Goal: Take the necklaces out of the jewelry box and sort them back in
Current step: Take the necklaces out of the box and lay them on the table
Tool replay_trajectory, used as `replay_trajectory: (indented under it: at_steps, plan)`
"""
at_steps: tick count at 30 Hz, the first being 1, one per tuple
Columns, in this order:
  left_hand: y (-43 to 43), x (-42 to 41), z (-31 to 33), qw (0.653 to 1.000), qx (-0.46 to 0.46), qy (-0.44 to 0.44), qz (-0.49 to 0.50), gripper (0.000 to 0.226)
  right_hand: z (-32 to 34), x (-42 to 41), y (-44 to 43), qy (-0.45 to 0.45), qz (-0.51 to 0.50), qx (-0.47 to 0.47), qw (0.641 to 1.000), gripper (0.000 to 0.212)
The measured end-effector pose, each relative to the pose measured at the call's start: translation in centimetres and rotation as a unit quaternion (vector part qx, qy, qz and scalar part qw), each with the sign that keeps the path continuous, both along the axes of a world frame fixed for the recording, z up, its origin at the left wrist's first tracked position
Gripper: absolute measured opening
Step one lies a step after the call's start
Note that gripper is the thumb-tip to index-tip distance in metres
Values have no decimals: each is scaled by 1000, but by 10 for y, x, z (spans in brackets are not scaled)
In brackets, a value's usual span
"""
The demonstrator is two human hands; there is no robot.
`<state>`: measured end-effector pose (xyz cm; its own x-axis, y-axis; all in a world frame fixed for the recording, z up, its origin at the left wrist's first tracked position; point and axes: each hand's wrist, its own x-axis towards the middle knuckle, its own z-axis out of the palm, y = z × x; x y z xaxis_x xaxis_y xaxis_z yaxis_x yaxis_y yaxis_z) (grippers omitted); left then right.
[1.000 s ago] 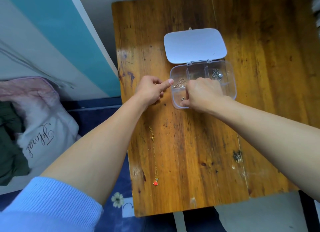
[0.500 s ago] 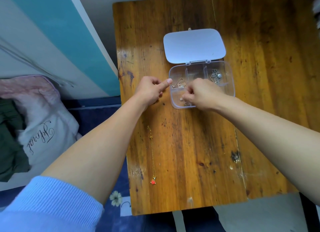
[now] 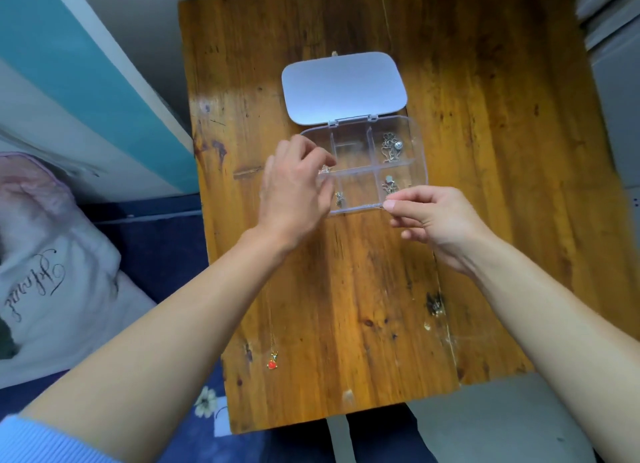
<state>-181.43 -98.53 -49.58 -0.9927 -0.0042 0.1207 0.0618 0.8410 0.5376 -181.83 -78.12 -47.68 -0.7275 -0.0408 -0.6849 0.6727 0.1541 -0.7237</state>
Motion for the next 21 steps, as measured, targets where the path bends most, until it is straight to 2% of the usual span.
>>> replay_trajectory:
  at_steps: [4, 7, 9, 15, 18, 20, 21]
  plan:
    - [27, 4, -2, 983, -85, -62, -153, 28, -6, 8, 14, -69, -55, -75, 993, 7]
    - [35, 5, -8, 971, -121, -114, -172, 30, -9, 11, 22, -92, -81, -104, 987, 11]
    - [36, 5, -9, 973, -109, -127, -161, 26, -9, 14, 26, -98, -91, -117, 984, 13]
    - [35, -2, 0, 983, 1, -130, -133, 15, -10, 19, 35, -101, -107, -93, 985, 9]
    - [33, -1, 9, 983, 76, -134, -99, 14, -7, 24, 39, -94, -121, -85, 984, 17]
    - [30, 0, 18, 965, 176, -184, -63, 15, -5, 27, 41, -86, -124, -95, 984, 26]
    - [27, 0, 24, 943, 245, -223, -45, 16, -4, 29, 41, -81, -124, -101, 984, 29]
